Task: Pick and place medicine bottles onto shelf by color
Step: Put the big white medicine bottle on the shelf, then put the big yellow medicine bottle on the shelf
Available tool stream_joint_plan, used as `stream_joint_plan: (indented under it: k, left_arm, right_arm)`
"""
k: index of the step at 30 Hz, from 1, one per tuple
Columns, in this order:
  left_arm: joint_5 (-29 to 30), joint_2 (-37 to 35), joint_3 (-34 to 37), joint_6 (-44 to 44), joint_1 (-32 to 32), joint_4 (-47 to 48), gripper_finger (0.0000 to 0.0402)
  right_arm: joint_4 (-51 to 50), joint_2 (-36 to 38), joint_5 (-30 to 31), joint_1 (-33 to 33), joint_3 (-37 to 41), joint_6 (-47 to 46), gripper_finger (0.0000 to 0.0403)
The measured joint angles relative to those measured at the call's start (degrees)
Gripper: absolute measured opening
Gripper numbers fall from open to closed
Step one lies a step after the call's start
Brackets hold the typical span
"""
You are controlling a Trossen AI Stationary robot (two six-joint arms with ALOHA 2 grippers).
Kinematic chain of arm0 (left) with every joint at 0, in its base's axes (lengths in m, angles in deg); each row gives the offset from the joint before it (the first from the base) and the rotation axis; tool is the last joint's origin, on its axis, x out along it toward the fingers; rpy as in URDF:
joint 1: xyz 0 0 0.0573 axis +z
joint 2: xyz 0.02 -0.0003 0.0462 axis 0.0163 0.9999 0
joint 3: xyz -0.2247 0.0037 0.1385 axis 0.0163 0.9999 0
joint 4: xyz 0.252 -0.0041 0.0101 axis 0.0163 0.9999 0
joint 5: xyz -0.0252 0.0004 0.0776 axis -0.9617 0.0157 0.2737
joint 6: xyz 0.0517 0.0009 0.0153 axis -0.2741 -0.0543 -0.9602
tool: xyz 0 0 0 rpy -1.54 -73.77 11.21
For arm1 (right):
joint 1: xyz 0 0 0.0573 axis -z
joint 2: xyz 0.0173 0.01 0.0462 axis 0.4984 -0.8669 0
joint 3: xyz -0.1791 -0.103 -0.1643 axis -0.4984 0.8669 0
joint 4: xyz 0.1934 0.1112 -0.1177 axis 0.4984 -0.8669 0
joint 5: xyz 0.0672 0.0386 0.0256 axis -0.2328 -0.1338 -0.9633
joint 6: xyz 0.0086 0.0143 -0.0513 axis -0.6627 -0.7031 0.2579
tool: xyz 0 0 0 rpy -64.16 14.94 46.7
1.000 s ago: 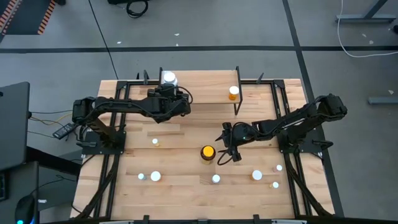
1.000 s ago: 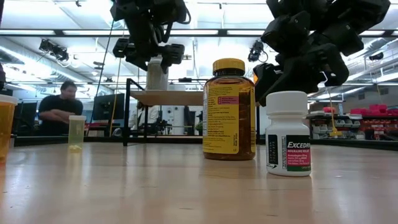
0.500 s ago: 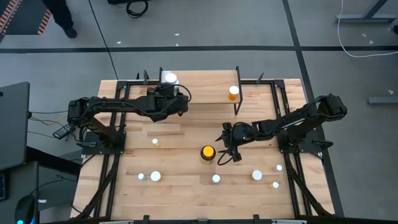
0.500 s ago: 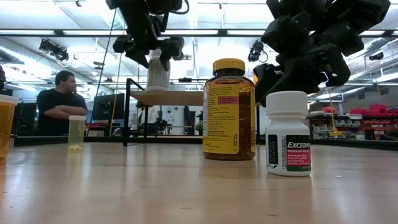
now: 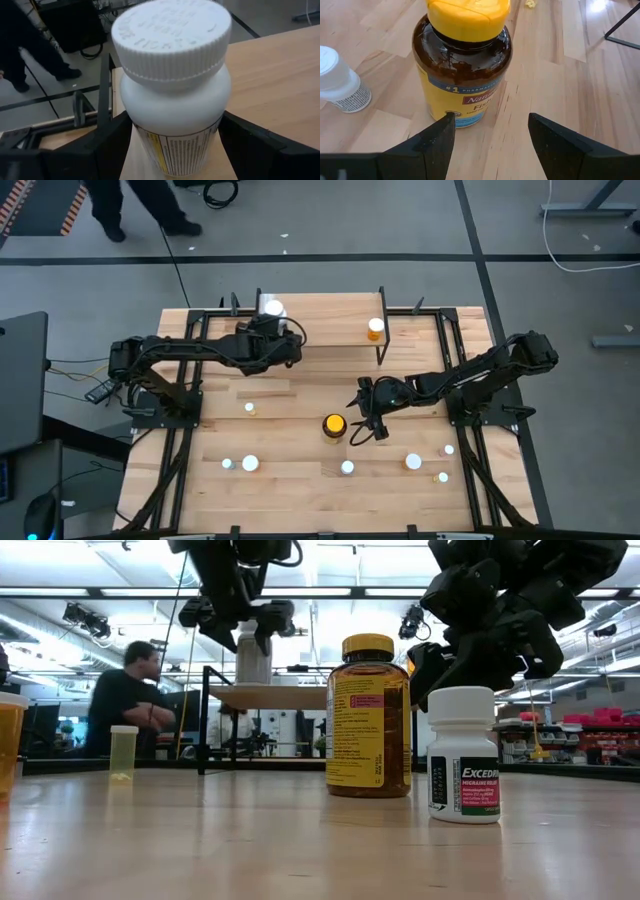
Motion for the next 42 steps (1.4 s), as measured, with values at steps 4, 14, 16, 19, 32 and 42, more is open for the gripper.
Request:
stream_joint_plan:
  k: [4, 14, 16, 19, 32, 42]
  left_arm:
    - [-0.63, 0.02, 0.04, -1.24, 0.0, 0.19, 0.0291]
    - [-5.66, 0.56, 0.46, -4.75, 0.04, 1.32, 0.0322]
    - [-6.29, 0.31, 0.36, -5.91, 0.03, 1.1, 0.0342]
    - [-6.41, 0.31, 0.31, -6.41, -0.01, 1.11, 0.0372]
    - [-6.13, 0.21, 0.25, -5.54, -2.37, 1.35, 0.04]
    - [-19.37, -1.85, 0.15, 3.92, -6.54, 11.52, 0.04]
  right_arm:
    - [-0.07, 0.0, -0.02, 0.0, 0.0, 0.02, 0.0256]
    - [-0.09, 0.0, -0.02, 0.0, 0.0, 0.04, 0.0256]
    - [-0.09, 0.0, -0.04, 0.0, 0.0, 0.04, 0.0256]
    - [-0.13, 0.0, -0.04, 0.0, 0.0, 0.04, 0.0256]
    - [-0.43, 0.0, -0.04, 0.0, 0.0, 0.07, 0.0256]
    - [-0.42, 0.0, -0.04, 0.0, 0.0, 0.07, 0.0256]
